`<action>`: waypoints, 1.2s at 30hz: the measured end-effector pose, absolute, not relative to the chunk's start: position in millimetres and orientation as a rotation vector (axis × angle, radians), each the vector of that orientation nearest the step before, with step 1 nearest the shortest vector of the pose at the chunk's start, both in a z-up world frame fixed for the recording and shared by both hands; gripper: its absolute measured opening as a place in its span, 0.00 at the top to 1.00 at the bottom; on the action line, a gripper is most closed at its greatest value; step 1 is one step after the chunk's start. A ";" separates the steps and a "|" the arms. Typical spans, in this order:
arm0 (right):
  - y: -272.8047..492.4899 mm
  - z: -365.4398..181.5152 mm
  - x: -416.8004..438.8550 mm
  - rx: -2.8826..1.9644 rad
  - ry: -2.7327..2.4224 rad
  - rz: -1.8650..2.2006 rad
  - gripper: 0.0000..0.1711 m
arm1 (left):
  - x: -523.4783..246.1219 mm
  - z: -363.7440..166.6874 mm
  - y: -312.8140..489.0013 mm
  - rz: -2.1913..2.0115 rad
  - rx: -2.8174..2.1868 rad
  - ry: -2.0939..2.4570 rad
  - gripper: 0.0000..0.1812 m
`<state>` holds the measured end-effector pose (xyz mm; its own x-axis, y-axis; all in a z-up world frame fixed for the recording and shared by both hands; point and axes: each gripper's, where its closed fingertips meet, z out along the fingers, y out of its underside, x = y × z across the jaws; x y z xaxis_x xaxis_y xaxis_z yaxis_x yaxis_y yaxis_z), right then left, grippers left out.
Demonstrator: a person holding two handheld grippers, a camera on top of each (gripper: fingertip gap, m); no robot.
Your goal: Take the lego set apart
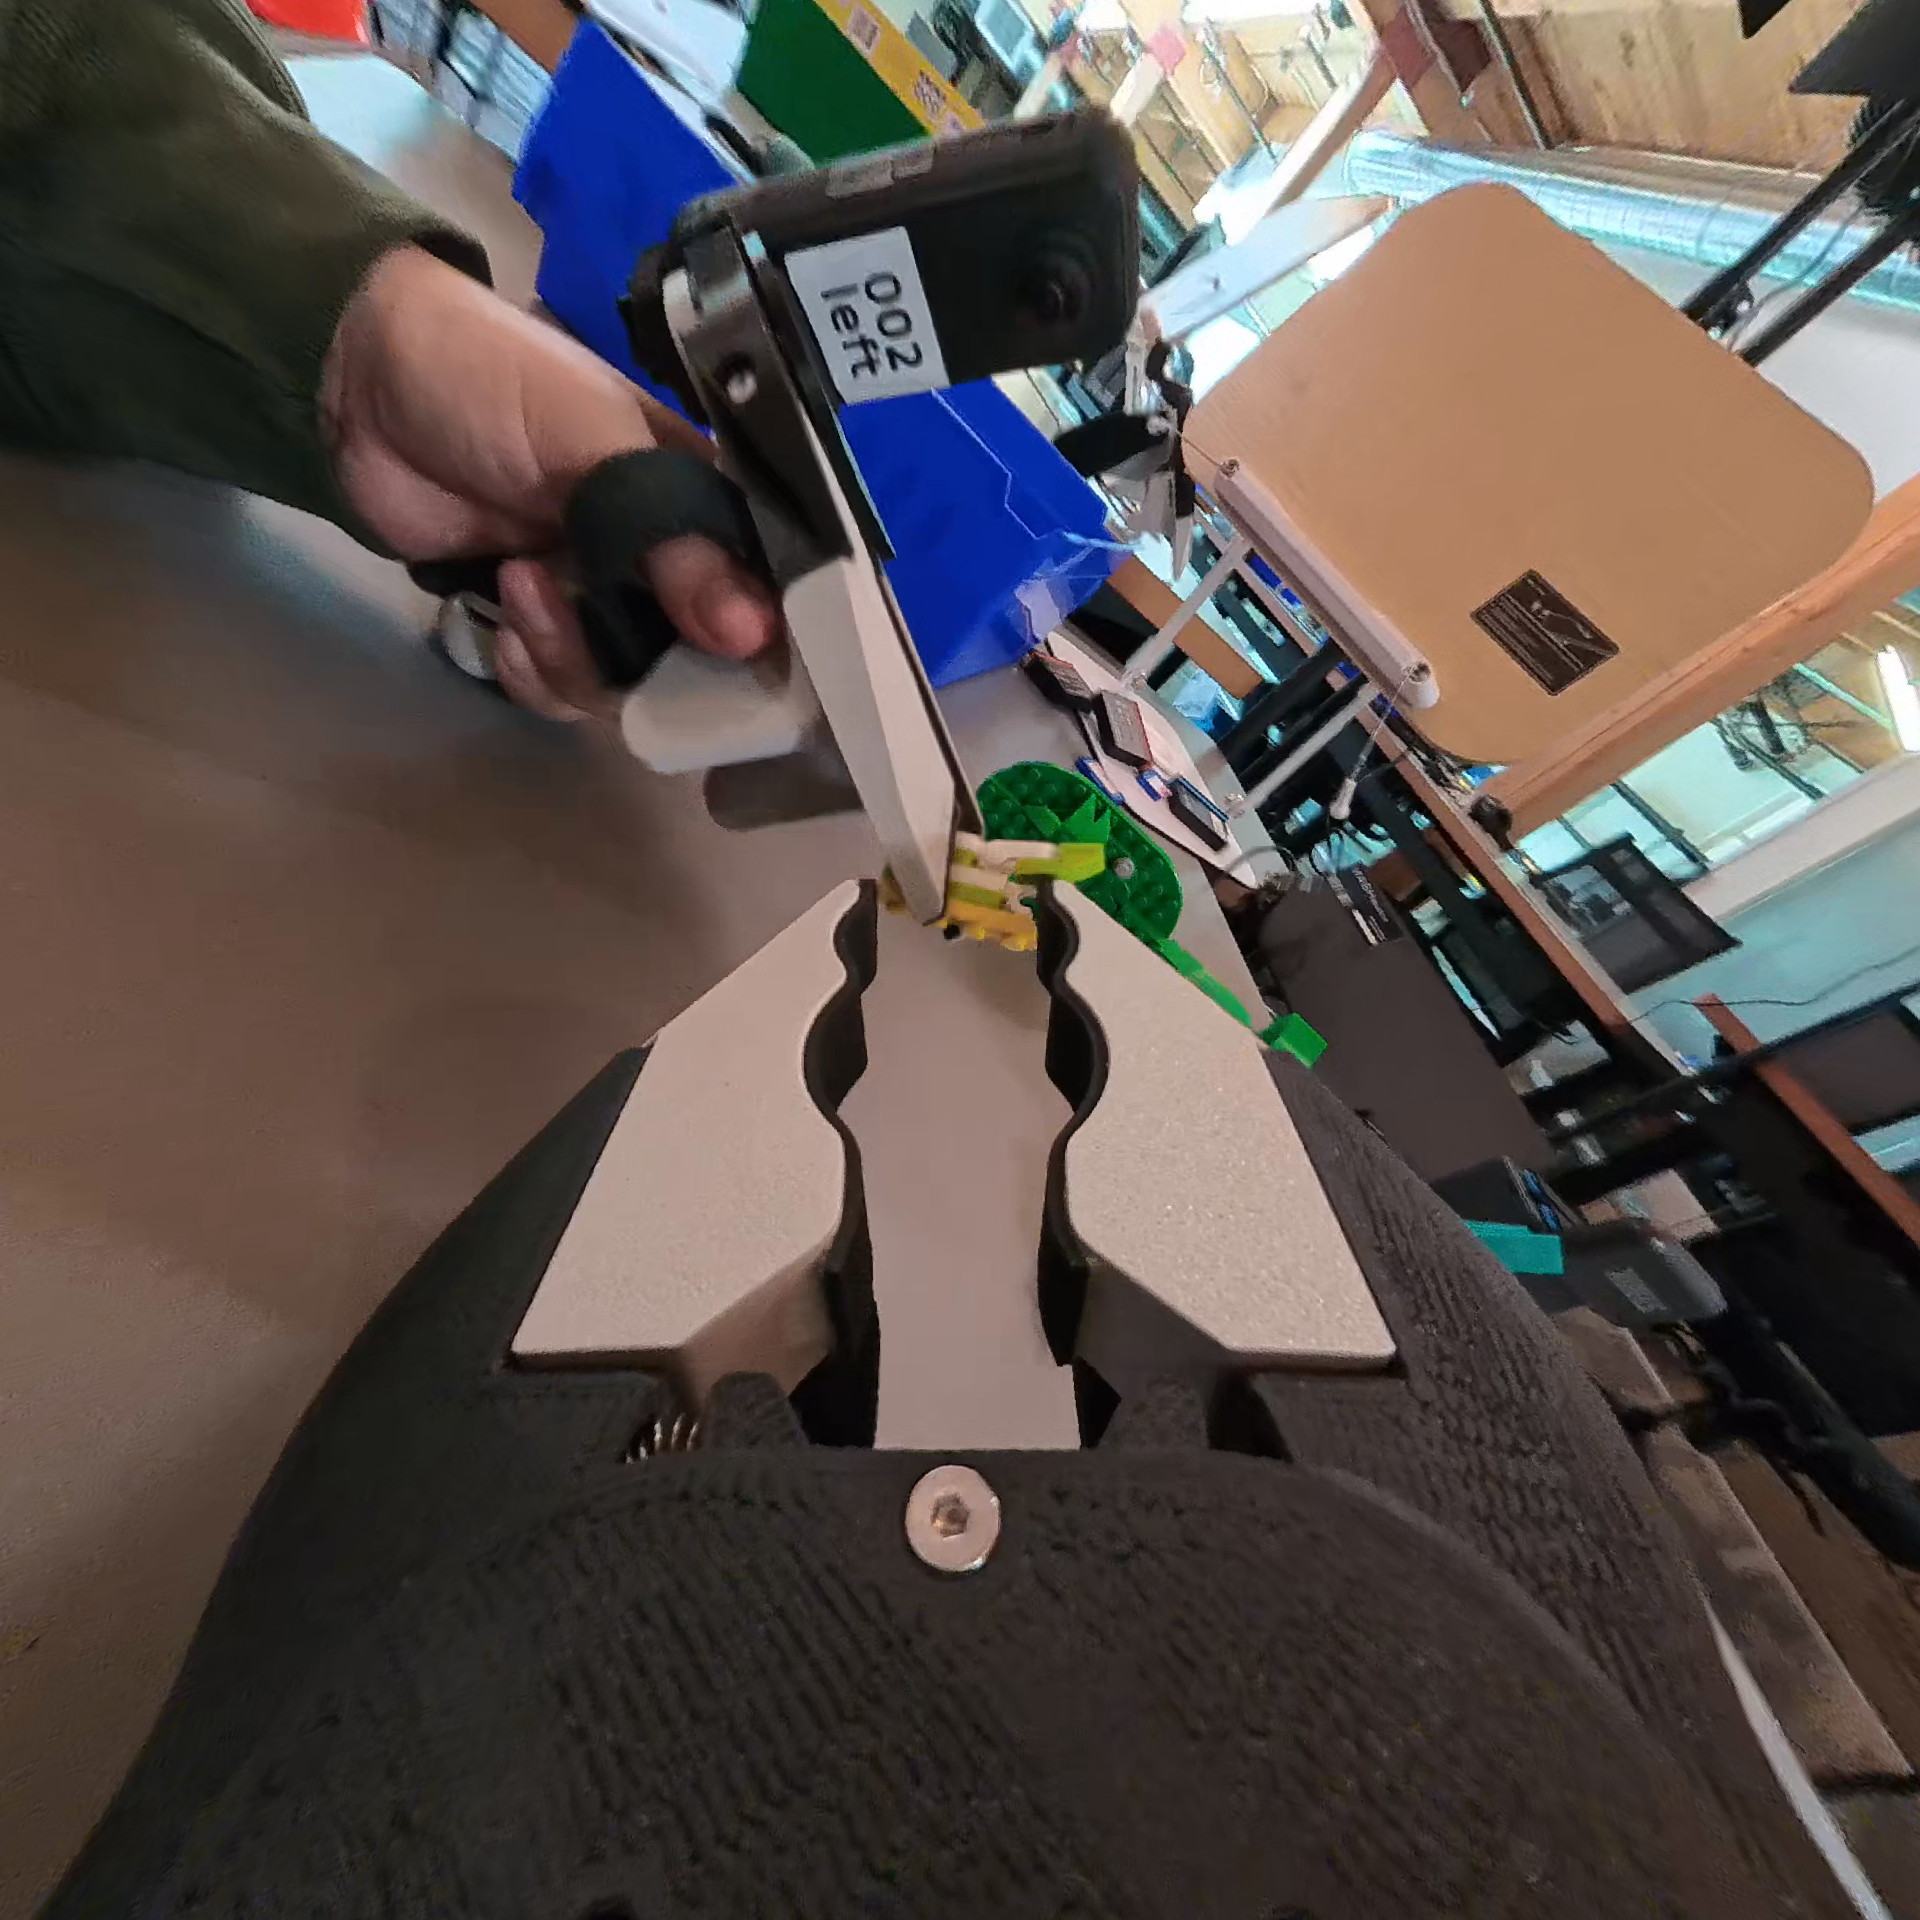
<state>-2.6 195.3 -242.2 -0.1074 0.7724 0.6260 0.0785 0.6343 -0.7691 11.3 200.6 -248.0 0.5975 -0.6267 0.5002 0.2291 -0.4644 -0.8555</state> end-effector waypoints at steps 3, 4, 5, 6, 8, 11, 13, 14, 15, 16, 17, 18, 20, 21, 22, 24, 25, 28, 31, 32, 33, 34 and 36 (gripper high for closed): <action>184.6 -232.3 6.7 -0.836 -1.589 1.067 0.80 | 13.1 -252.1 191.9 -0.933 -1.810 0.487 0.96; 186.7 -225.3 11.0 -0.901 -1.551 1.229 0.79 | 15.1 -254.0 188.7 -0.924 -1.818 0.527 0.96; 189.6 -222.1 15.1 -0.957 -1.531 1.347 0.81 | 17.1 -253.6 187.3 -0.929 -1.811 0.540 0.96; 190.9 -222.8 18.6 -1.003 -1.534 1.429 0.83 | 19.7 -252.5 185.8 -0.939 -1.800 0.553 0.97; 188.3 -223.9 22.9 -1.056 -1.541 1.559 0.86 | 23.4 -252.8 183.1 -0.938 -1.795 0.588 0.97; 185.8 -223.9 22.6 -1.087 -1.530 1.639 0.86 | 29.3 -254.5 178.3 -0.944 -1.797 0.637 0.97; 182.4 -225.3 22.6 -1.094 -1.549 1.656 0.87 | 32.2 -253.4 176.3 -0.947 -1.787 0.657 0.97; 180.6 -225.2 23.1 -1.094 -1.556 1.669 0.91 | 33.0 -252.6 175.8 -0.951 -1.781 0.659 0.97; 179.9 -223.8 23.9 -1.090 -1.551 1.684 0.97 | 33.7 -250.8 175.7 -0.954 -1.769 0.658 0.97; 179.7 -221.8 24.8 -1.084 -1.543 1.696 0.97 | 34.4 -248.6 175.4 -0.958 -1.756 0.658 0.97; 178.9 -220.2 26.1 -1.079 -1.545 1.703 0.98 | 35.0 -247.2 175.2 -0.951 -1.745 0.663 0.97; 177.9 -219.0 27.2 -1.069 -1.553 1.701 0.98 | 35.7 -245.9 174.6 -0.945 -1.736 0.668 0.97; 176.6 -217.3 29.0 -1.062 -1.559 1.694 0.98 | 36.4 -244.3 173.9 -0.947 -1.728 0.670 0.97; 176.1 -217.0 29.1 -1.067 -1.553 1.692 0.98 | 36.0 -244.1 173.6 -0.954 -1.729 0.668 0.97; 175.6 -216.4 28.9 -1.070 -1.545 1.691 0.97 | 35.4 -243.9 173.5 -0.956 -1.728 0.667 0.97; 173.6 -216.0 28.5 -1.091 -1.540 1.729 0.89 | 35.7 -245.2 172.6 -0.959 -1.734 0.673 0.97; 172.6 -216.2 28.3 -1.096 -1.545 1.753 0.92 | 36.7 -245.3 172.4 -0.962 -1.733 0.675 0.97; 172.1 -213.4 28.7 -1.067 -1.538 1.749 0.97 | 39.6 -241.0 172.2 -0.980 -1.705 0.668 0.97; 173.2 -205.1 33.4 -1.015 -1.543 1.727 0.97 | 40.4 -229.1 173.7 -0.955 -1.638 0.646 0.97; 175.3 -206.1 34.5 -1.013 -1.549 1.713 0.97 | 38.9 -227.9 175.2 -0.915 -1.634 0.647 0.97; 176.9 -207.9 35.2 -1.018 -1.553 1.710 0.97 | 37.4 -226.5 175.5 -0.901 -1.629 0.646 0.97; 177.6 -209.3 35.3 -1.022 -1.555 1.709 0.97 | 36.2 -226.2 175.5 -0.899 -1.630 0.642 0.97; 177.5 -213.6 34.9 -1.027 -1.583 1.685 0.97 | 34.4 -228.9 174.2 -0.888 -1.644 0.652 0.97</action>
